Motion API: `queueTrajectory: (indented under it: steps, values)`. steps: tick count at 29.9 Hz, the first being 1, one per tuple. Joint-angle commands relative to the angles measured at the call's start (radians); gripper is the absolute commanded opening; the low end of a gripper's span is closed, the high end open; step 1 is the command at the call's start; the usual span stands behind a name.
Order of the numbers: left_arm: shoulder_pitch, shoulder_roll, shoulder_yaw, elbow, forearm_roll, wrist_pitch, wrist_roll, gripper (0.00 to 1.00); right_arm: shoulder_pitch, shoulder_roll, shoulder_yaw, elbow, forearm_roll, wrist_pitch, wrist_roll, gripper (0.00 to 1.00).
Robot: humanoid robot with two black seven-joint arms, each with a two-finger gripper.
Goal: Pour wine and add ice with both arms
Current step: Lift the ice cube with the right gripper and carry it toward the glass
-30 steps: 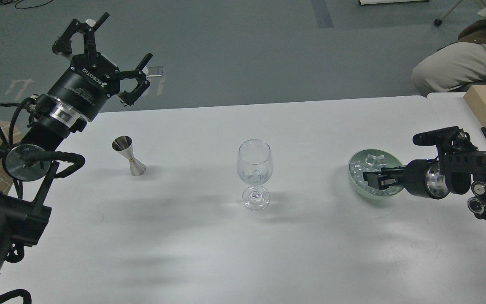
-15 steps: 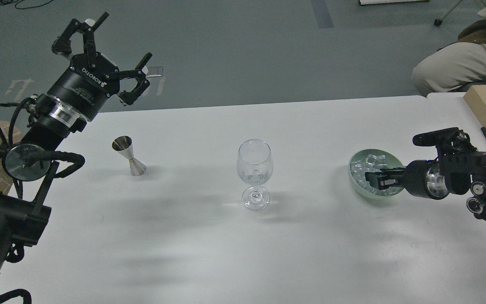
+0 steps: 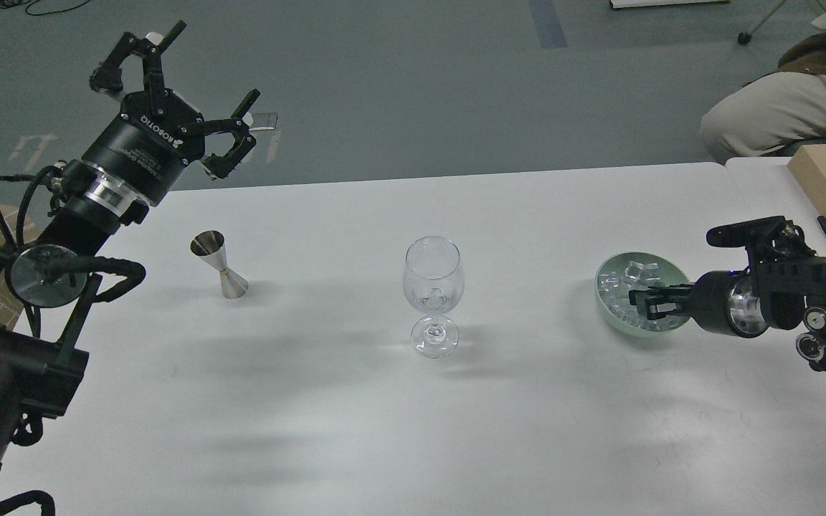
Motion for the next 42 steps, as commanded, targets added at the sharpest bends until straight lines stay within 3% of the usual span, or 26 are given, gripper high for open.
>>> queueTrajectory:
  steps: [1, 24, 33, 42]
  values:
    - [0.000, -0.001, -0.001, -0.001, 0.000, 0.000, 0.000, 0.98, 0.004, 0.000, 0.000, 0.002, 0.002, 0.002, -0.001, 0.00]
    - [0.000, 0.009, -0.003, -0.001, -0.001, 0.000, 0.000, 0.98, 0.102, -0.065, 0.058, 0.152, 0.014, 0.046, 0.001, 0.00]
    - [0.000, 0.006, -0.009, -0.001, -0.001, 0.000, 0.000, 0.98, 0.227, -0.086, 0.113, 0.229, 0.016, 0.046, 0.002, 0.00]
    - [-0.002, 0.004, -0.010, -0.001, -0.001, 0.000, 0.000, 0.98, 0.391, -0.020, 0.135, 0.270, 0.022, 0.046, 0.002, 0.00]
